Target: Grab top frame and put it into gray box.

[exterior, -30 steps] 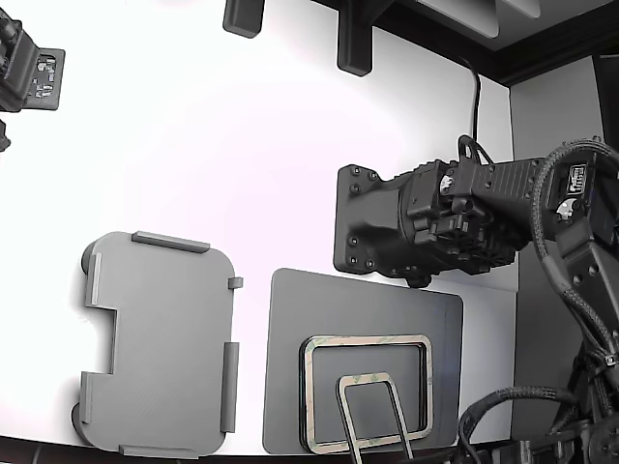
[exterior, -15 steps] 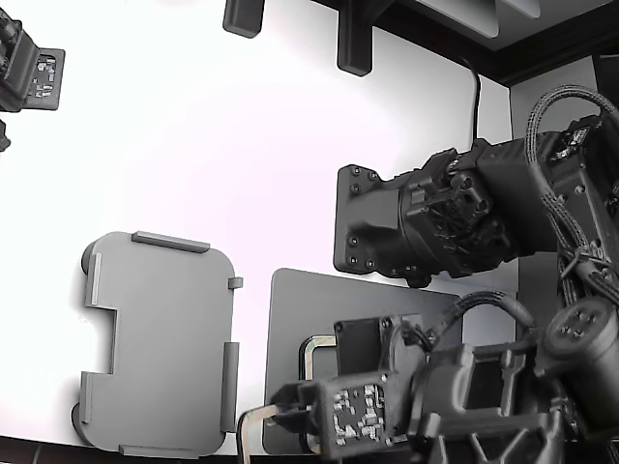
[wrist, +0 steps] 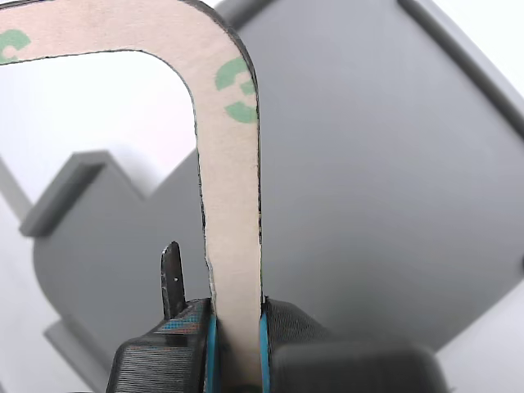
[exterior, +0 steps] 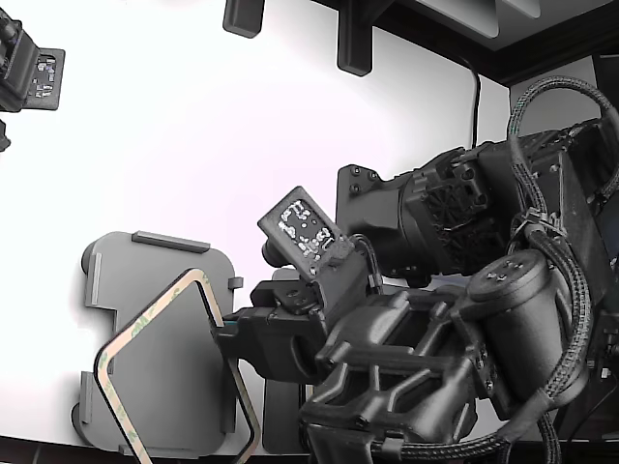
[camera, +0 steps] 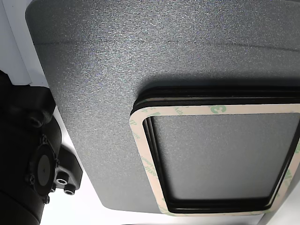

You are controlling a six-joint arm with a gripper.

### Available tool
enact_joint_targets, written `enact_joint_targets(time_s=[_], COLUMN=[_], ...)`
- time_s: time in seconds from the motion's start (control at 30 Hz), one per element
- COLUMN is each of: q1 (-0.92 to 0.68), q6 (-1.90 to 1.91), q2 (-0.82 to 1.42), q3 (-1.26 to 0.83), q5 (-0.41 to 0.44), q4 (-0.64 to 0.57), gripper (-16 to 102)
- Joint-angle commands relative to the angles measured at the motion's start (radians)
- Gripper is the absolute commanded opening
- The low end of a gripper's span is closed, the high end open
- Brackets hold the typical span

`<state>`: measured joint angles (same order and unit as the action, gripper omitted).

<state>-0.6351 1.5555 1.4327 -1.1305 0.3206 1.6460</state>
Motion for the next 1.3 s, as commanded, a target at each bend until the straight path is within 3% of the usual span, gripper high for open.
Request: enact_joint_targets(time_s=[0.0, 0.13, 0.43, 1.27], q1=[0.035, 0.052, 0.141, 0.178], q6=[0.316, 0.422, 0.489, 0.577], q2=[0.012, -0.003, -0.026, -0.04], q3=[0.02, 0.005, -0.083, -0.147], q5=[-0.063, -0.097, -0.282, -0.35], q4=[0.009, 0.011, 0.012, 0.012], gripper=[-13, -13, -13, -13])
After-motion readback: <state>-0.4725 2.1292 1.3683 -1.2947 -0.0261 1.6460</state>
